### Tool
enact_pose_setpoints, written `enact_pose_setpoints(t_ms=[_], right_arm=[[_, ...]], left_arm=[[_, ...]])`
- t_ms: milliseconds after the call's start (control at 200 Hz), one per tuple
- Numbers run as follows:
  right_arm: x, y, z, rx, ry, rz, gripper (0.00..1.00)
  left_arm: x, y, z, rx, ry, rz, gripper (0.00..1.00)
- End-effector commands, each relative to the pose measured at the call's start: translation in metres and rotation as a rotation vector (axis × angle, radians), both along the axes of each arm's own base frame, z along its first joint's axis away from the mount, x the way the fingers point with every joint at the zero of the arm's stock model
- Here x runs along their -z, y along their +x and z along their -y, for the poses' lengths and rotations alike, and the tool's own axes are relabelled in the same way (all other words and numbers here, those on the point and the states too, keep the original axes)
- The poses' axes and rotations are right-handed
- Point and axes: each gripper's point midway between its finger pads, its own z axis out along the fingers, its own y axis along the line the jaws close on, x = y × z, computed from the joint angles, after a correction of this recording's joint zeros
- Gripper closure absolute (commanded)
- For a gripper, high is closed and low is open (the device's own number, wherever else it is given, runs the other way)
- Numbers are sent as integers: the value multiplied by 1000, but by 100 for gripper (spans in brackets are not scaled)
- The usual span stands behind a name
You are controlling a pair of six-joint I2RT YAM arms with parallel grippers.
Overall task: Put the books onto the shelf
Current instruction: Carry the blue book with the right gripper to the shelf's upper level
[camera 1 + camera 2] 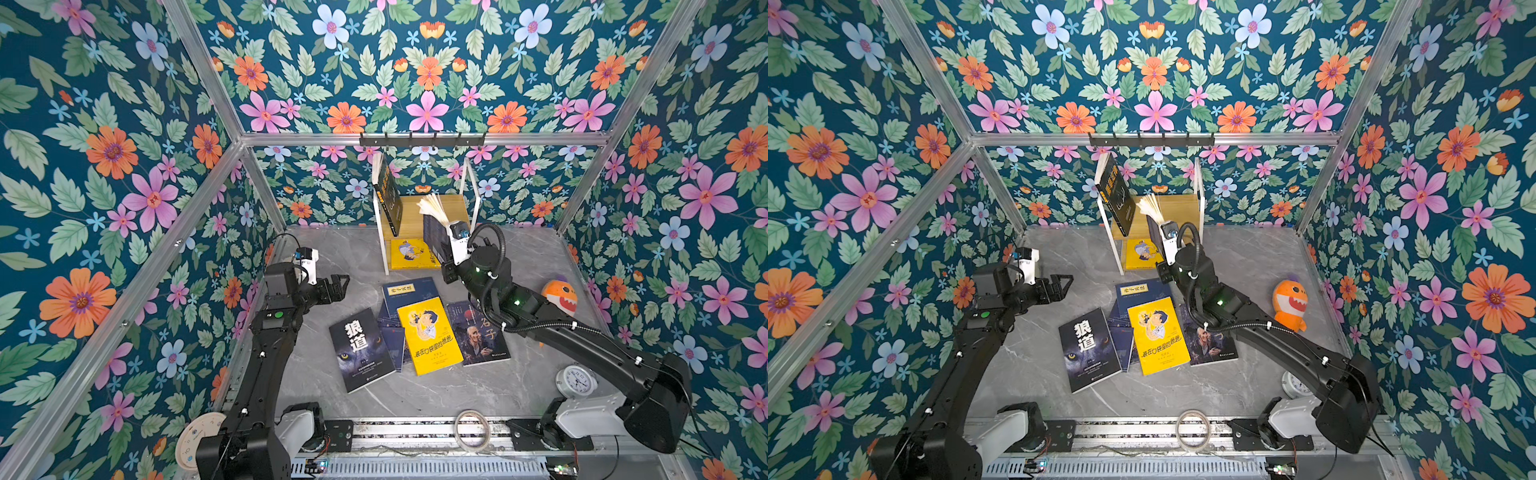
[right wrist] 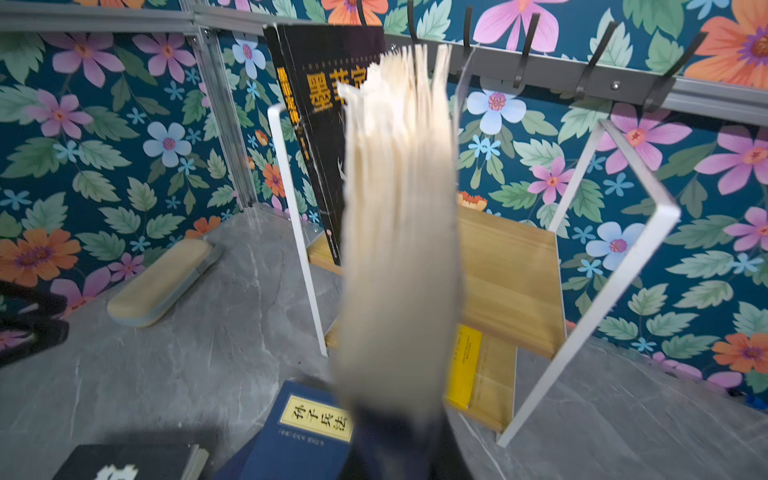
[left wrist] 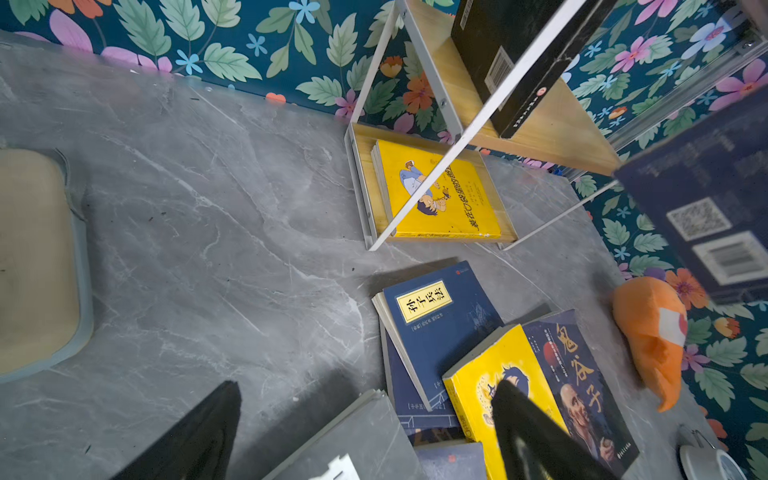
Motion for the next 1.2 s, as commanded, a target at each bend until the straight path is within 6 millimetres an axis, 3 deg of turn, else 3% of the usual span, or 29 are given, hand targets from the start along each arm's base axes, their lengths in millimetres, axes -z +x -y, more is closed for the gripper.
enact_pose_setpoints(t_ms=[0, 190, 205, 240, 580, 855, 1065, 1195], right_arm=[[-18, 19, -4, 10, 47, -4, 100], [-37, 67, -18, 58, 74, -8, 100], [-27, 76, -23, 63, 59, -25, 100], [-26, 86, -27, 72, 57, -30, 100], [-49, 140, -66, 75, -31, -4, 100], [-51, 155, -92, 75, -158, 52, 100], [-47, 155, -98, 82, -220, 87, 100], [-55, 153, -98, 81, -220, 107, 100]], left_arm=[[-12, 5, -2, -2, -51, 69, 4], [-20, 13, -6, -8, -32, 93, 3], [-19, 13, -6, -9, -33, 91, 3], [-20, 13, -5, -4, -33, 93, 3], [-20, 11, -3, 10, -8, 99, 3], [-20, 12, -3, 8, -13, 96, 3], [-17, 10, -3, 10, -5, 93, 3], [-18, 11, -3, 11, -9, 94, 3]])
